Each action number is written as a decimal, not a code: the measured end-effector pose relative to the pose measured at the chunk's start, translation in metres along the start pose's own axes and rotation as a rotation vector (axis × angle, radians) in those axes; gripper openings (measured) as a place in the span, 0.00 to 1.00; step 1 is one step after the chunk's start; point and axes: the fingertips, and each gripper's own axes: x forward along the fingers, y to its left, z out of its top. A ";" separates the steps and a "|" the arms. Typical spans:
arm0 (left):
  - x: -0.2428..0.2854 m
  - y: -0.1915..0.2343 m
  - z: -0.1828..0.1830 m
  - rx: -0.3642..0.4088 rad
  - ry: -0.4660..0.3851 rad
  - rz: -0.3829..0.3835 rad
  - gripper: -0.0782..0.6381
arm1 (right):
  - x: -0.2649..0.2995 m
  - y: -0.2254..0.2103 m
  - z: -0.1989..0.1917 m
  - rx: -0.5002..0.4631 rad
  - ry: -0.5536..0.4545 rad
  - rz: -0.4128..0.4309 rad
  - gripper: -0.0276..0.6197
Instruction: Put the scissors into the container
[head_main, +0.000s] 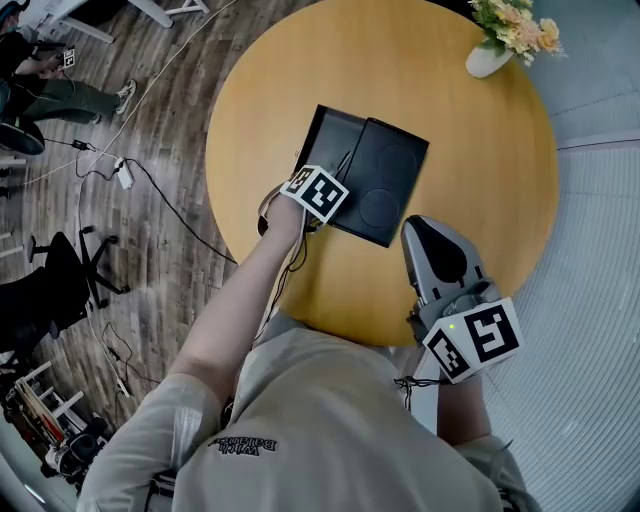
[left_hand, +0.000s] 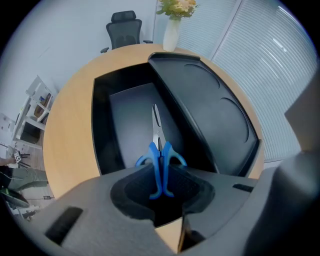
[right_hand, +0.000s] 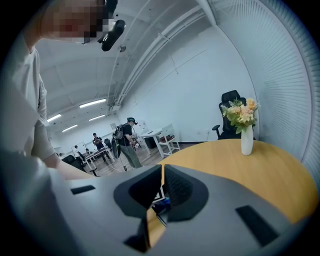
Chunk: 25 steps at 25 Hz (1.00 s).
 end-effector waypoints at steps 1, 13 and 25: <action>0.000 0.000 0.001 0.001 0.000 0.000 0.24 | 0.000 0.000 -0.001 -0.003 0.007 0.000 0.10; -0.020 0.007 0.006 0.005 -0.068 0.053 0.26 | -0.004 0.007 -0.007 -0.009 0.019 -0.018 0.10; -0.144 0.022 0.035 -0.059 -0.479 0.149 0.20 | -0.005 0.014 0.006 -0.058 -0.013 -0.064 0.10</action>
